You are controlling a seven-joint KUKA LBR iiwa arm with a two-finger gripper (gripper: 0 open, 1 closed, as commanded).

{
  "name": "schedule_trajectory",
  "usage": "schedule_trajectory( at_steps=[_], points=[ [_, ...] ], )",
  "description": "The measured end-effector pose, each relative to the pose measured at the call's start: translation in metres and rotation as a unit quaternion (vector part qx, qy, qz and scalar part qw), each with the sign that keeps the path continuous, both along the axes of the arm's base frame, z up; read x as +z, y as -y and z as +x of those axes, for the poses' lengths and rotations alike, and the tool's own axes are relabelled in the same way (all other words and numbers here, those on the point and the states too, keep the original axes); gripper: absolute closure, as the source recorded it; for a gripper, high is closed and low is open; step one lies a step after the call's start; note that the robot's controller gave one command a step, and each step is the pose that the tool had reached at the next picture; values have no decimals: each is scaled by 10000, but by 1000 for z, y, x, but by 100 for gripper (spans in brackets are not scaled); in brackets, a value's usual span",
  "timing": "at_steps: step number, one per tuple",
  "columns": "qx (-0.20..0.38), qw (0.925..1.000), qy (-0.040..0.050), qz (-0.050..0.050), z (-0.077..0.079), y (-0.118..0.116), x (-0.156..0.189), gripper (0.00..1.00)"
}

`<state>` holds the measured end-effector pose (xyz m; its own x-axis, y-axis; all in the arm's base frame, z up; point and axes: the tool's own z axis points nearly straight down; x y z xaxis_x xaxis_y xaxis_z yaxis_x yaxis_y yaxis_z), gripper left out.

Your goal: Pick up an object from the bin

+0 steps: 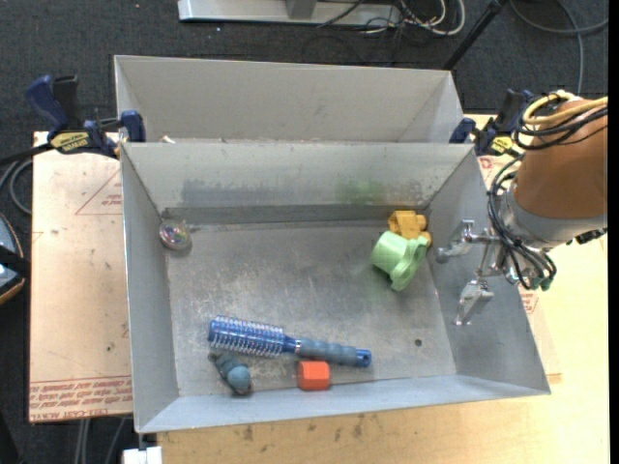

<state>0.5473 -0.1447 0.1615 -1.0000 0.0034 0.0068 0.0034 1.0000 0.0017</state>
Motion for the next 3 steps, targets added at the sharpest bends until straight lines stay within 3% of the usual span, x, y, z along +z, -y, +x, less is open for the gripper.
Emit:
schedule_trajectory(
  at_steps=[1, 2, 3],
  points=[
    [1032, 9946, 67, 1, 103, -25, -52, 0],
    [1211, 9925, 152, -20, 111, -25, -63, 0],
    [1210, 9926, 110, -18, 109, -24, -67, 100]
  ],
)
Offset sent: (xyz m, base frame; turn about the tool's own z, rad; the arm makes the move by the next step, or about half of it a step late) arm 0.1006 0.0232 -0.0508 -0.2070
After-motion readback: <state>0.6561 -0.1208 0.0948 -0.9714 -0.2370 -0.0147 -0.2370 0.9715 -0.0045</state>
